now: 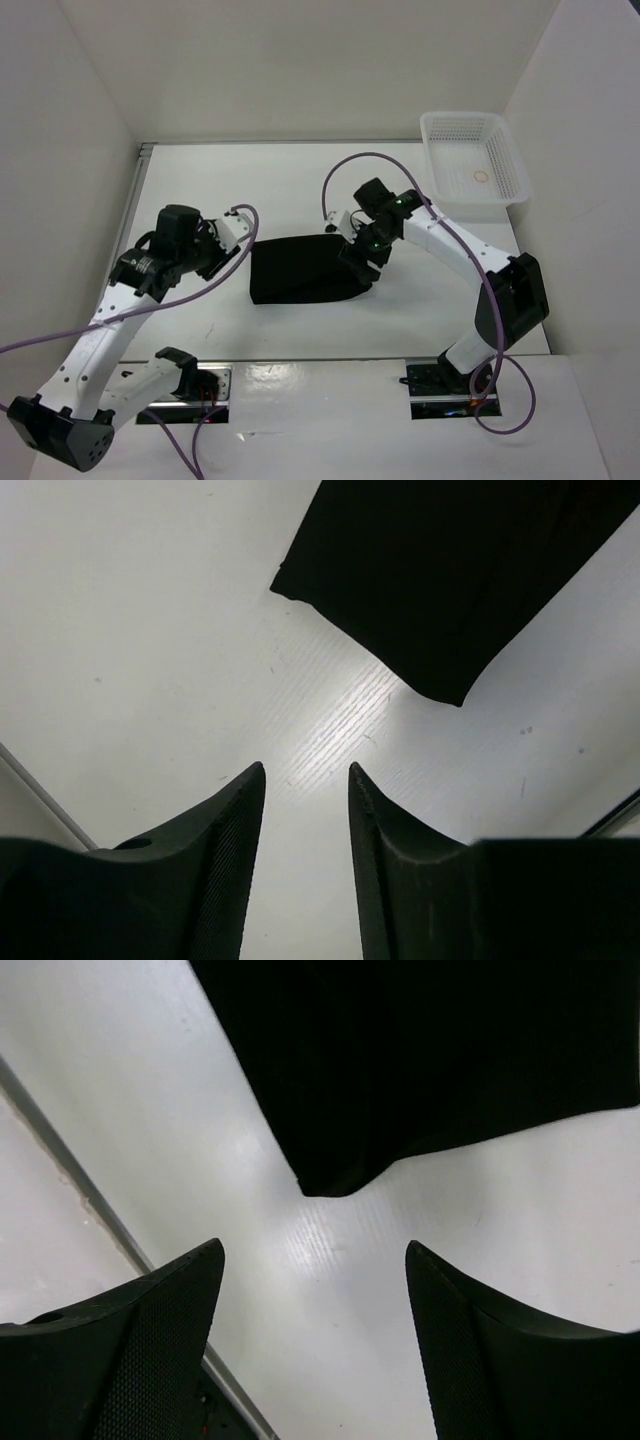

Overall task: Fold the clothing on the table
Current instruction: Fold the skirt

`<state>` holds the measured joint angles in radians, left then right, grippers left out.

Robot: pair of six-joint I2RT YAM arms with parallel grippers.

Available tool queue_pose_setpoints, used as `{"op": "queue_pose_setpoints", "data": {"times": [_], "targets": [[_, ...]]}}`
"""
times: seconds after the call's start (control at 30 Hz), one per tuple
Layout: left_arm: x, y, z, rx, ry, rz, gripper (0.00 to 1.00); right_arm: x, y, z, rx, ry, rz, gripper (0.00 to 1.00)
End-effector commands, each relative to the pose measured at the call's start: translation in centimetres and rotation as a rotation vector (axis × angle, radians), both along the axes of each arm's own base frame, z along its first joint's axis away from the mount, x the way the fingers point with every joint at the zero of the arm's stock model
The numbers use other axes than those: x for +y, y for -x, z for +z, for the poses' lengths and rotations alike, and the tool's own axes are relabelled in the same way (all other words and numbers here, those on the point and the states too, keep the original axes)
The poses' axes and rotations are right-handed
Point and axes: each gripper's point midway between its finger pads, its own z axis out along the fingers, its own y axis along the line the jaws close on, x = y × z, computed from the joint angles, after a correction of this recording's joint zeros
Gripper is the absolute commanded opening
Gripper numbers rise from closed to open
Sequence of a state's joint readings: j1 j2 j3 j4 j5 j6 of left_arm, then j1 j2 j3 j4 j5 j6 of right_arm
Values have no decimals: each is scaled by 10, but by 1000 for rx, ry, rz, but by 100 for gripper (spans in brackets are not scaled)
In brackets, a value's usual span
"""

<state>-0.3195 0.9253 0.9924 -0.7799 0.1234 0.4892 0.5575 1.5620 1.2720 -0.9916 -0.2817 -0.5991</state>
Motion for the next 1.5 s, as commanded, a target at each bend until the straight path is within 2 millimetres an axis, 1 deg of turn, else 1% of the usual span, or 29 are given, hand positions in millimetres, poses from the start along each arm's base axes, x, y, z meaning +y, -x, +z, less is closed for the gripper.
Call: {"op": "queue_pose_setpoints", "data": {"times": [0.0, 0.03, 0.07, 0.1, 0.13, 0.17, 0.2, 0.23, 0.3, 0.37, 0.4, 0.47, 0.53, 0.57, 0.6, 0.67, 0.7, 0.8, 0.9, 0.93, 1.0, 1.03, 1.13, 1.17, 1.27, 1.3, 1.37, 1.4, 1.47], "targets": [[4, -1, 12, -40, 52, 97, 47, 19, 15, 25, -4, -48, 44, 78], [3, -3, 23, -68, 79, 109, 50, 25, 18, 28, 1, -63, 51, 80], [7, -3, 29, -82, 95, 159, 54, 31, 19, 26, 9, -69, 34, 80], [7, -10, 41, -117, 125, 194, 55, 42, 19, 31, -5, -91, 33, 82], [6, -10, 47, -122, 146, 209, 61, 53, 11, 33, -25, -119, 18, 82], [6, -12, 52, -128, 157, 226, 70, 56, 8, 25, -16, -101, -23, 82], [6, -16, 65, -143, 189, 255, 76, 61, 3, 25, -27, -101, -42, 82], [5, -19, 67, -137, 196, 274, 79, 70, -5, 26, -51, -113, -56, 82], [3, -26, 74, -137, 237, 314, 88, 73, -16, 12, -47, -83, -111, 82], [-1, -32, 72, -121, 245, 314, 90, 78, -33, 8, -84, -73, -153, 82], [0, -38, 71, -124, 245, 326, 92, 78, -36, -6, -66, -48, -167, 82], [2, -45, 59, -111, 255, 364, 95, 84, -51, -13, -101, -47, -201, 82], [6, -50, 48, -96, 254, 401, 100, 91, -58, -16, -114, -66, -210, 82], [7, -54, 38, -81, 254, 418, 100, 93, -63, -12, -130, -76, -222, 83], [10, -55, 30, -60, 251, 438, 100, 93, -63, -16, -122, -67, -222, 83], [9, -56, 26, -52, 267, 429, 100, 101, -64, -14, -108, -93, -209, 83], [12, -55, 20, -42, 261, 441, 100, 100, -61, -19, -85, -84, -205, 83], [13, -58, 19, -43, 263, 454, 100, 103, -53, -25, -42, -84, -166, 83], [15, -59, 9, -18, 249, 473, 100, 102, -43, -28, -1, -85, -142, 83], [15, -59, 9, -17, 249, 473, 100, 105, -35, -32, 27, -82, -112, 83], [16, -61, 6, -11, 239, 481, 100, 103, -27, -35, 58, -76, -92, 83], [18, -61, 6, -16, 233, 489, 100, 102, -27, -39, 60, -69, -83, 83], [17, -62, 3, -3, 234, 496, 100, 103, -12, -55, 103, -34, -42, 83], [19, -62, 3, -7, 229, 503, 100, 102, -12, -62, 114, -20, -35, 83], [19, -62, 3, -7, 229, 503, 100, 103, 5, -72, 178, -2, 20, 83], [19, -62, 3, -7, 229, 503, 100, 101, 11, -72, 200, 4, 34, 83], [19, -62, 3, -7, 229, 503, 100, 105, 22, -70, 236, -8, 92, 83], [19, -62, 3, -7, 229, 503, 100, 104, 32, -70, 260, 4, 117, 83], [19, -62, 3, -7, 229, 503, 100, 104, 42, -68, 289, 0, 162, 83]]}}
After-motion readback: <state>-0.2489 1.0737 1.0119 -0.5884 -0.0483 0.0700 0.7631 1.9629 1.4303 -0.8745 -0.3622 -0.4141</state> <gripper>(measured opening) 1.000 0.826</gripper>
